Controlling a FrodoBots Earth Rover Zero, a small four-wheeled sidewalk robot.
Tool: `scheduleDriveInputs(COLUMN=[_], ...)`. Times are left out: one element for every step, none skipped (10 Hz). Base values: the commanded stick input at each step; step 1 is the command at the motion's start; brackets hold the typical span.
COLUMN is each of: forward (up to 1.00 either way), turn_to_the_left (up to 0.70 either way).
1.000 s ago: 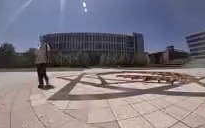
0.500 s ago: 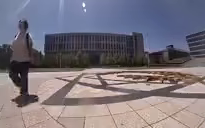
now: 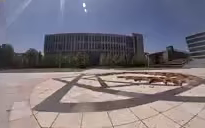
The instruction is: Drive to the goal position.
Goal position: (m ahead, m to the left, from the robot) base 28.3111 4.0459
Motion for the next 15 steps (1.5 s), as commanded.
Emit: scheduleDriveInputs(forward=[0.52,0.65,0.68,0.7,0.7,0.7,0.7,0.7,0.7,0.7,0.7,0.7,0.7,0.7,0.7], turn_to_the_left=[0.0,0.0,0.0,0.0,0.0,0.0,0.0,0.0,0.0,0.0,0.0,0.0,0.0,0.0,0.0])
